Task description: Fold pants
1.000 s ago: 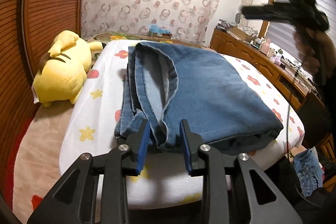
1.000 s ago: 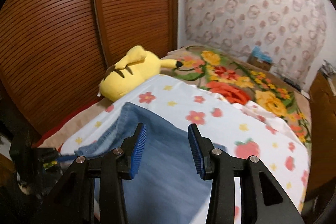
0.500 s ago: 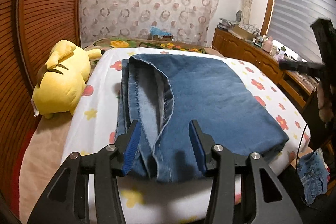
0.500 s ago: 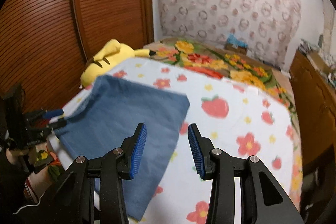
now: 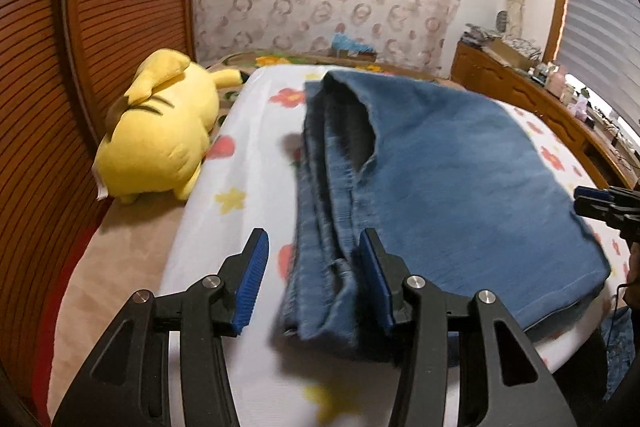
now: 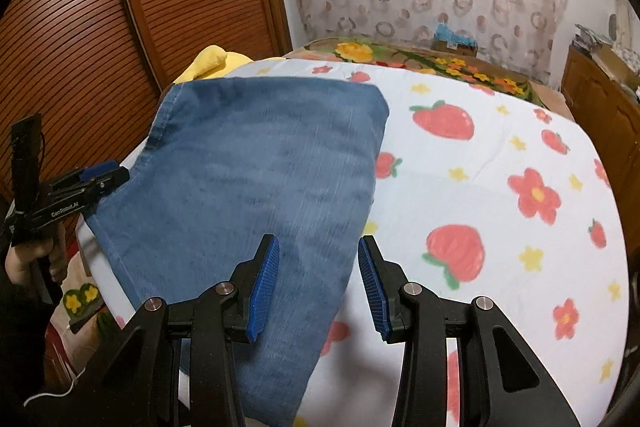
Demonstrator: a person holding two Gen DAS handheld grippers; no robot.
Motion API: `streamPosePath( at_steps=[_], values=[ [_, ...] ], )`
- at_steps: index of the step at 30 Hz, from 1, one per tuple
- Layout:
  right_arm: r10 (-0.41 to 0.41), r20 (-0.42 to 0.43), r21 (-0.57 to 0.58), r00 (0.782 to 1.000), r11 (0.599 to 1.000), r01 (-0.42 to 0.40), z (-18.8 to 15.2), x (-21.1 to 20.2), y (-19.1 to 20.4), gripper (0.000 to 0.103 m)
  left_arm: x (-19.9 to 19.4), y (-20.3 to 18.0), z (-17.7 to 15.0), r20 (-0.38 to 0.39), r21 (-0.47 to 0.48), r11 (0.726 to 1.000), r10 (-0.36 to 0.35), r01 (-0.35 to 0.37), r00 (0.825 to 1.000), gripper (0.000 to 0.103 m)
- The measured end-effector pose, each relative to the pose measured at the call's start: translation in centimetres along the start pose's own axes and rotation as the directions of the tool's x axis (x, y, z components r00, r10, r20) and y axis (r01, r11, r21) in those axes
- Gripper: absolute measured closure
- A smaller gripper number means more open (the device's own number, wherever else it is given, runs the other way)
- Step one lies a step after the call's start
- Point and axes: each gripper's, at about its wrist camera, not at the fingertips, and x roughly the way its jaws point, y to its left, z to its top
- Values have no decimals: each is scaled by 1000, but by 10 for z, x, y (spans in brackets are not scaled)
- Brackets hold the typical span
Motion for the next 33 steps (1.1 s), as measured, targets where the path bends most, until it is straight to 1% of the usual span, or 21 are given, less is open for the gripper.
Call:
streamPosePath(
  at_steps=[5,9,11,12,15,16,17,18,19,20,24,33],
  values=[
    [0,4,11,1000,1000,0,-7,2,1,60,-3,6,-4,5,-24,1000,5,-5,1000,55],
    [-3,2,5,1000,1000,3,-14,4,3,60,-15,-3,0,39,-17,1000,-22,23,999,55],
    [-10,-6,3,1000,1000,10,-15,5,5,56,-21,-9,2,59,-8,999,-52,52,997,55],
    [-14,-6,6,1000,1000,14,-16,6,5,55,-25,-13,2,73,0,997,-72,72,995,55],
    [-21,-2,13,1000,1000,21,-17,7,5,54,-32,-29,4,86,45,995,-92,89,992,54],
    [-23,-1,16,1000,1000,23,-18,7,8,54,-34,-33,4,88,58,993,-105,100,991,53],
    [-25,0,17,1000,1000,25,-19,7,8,54,-35,-37,4,88,67,992,-117,111,989,44],
    [-28,2,16,1000,999,28,-21,7,10,53,-36,-41,4,89,76,989,-135,128,987,32],
    [-30,3,16,1000,999,30,-22,7,11,53,-37,-44,4,91,79,987,-144,137,985,23],
    [-30,4,17,1000,999,30,-22,7,11,53,-38,-48,4,96,85,986,-153,145,984,18],
    [-28,4,19,1000,999,28,-26,7,13,53,-37,-60,3,78,112,981,-168,159,983,17],
    [-7,-8,42,1000,999,7,-30,15,12,53,-30,-87,-9,21,139,972,-195,190,981,17]
  ],
)
